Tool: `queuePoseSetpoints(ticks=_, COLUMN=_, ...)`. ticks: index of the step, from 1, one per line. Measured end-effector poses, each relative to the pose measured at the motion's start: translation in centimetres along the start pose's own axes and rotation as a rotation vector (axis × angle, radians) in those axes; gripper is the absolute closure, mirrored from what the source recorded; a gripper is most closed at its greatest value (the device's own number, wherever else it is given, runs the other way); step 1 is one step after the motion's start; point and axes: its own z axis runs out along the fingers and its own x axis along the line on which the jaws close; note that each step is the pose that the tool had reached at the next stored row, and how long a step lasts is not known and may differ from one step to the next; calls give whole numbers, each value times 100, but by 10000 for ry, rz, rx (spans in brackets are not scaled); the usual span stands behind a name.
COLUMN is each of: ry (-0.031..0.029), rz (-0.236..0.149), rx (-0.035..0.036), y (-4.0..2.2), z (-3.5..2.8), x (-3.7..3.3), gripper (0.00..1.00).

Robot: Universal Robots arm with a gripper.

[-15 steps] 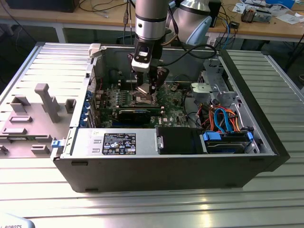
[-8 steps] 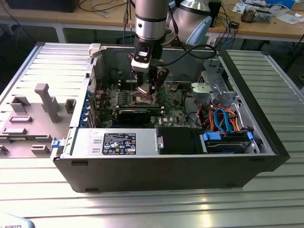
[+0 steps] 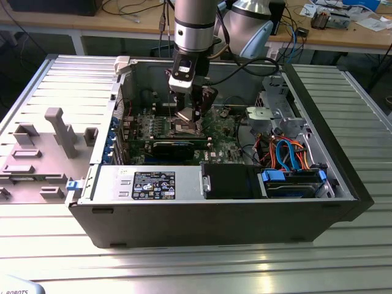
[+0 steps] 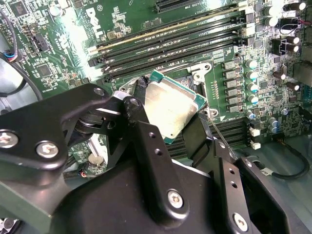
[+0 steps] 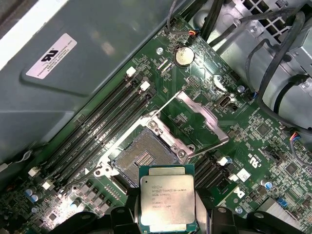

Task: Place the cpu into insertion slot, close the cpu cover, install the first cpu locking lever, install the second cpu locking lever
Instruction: 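Place the cpu into insertion slot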

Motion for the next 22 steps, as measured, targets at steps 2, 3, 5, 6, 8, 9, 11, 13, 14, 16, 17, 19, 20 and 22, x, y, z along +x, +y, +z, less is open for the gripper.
queuePoseSetpoints(ticks=2, ry=-2, rz=15, rx=4, y=0, z=0, x=0, gripper=45)
queuePoseSetpoints(ticks=3, ry=-3, rz=29, rx=6, y=0, z=0, x=0, gripper=45)
queuePoseSetpoints(ticks=5, ry=-7, rz=52, rx=11, y=0, z=0, x=0, gripper=45)
queuePoseSetpoints(ticks=6, ry=-9, rz=65, rx=14, y=0, z=0, x=0, gripper=45)
queuePoseSetpoints(ticks=8, ry=-10, rz=79, rx=17, y=0, z=1, x=0, gripper=45)
queuePoseSetpoints(ticks=9, ry=-12, rz=87, rx=19, y=0, z=0, x=0, gripper=45)
queuePoseSetpoints(ticks=11, ry=-14, rz=100, rx=21, y=0, z=1, x=0, gripper=45)
queuePoseSetpoints(ticks=13, ry=-14, rz=112, rx=24, y=0, z=1, x=0, gripper=45)
queuePoseSetpoints(ticks=14, ry=-16, rz=118, rx=26, y=0, z=1, x=0, gripper=45)
queuePoseSetpoints(ticks=16, ry=-17, rz=132, rx=29, y=0, z=1, x=0, gripper=45)
queuePoseSetpoints(ticks=17, ry=-18, rz=138, rx=30, y=0, z=1, x=0, gripper=45)
queuePoseSetpoints(ticks=19, ry=-20, rz=154, rx=34, y=0, z=1, x=0, gripper=45)
queuePoseSetpoints(ticks=20, ry=-21, rz=161, rx=35, y=0, z=1, x=0, gripper=45)
queuePoseSetpoints(ticks=22, ry=-23, rz=175, rx=37, y=0, z=2, x=0, gripper=45)
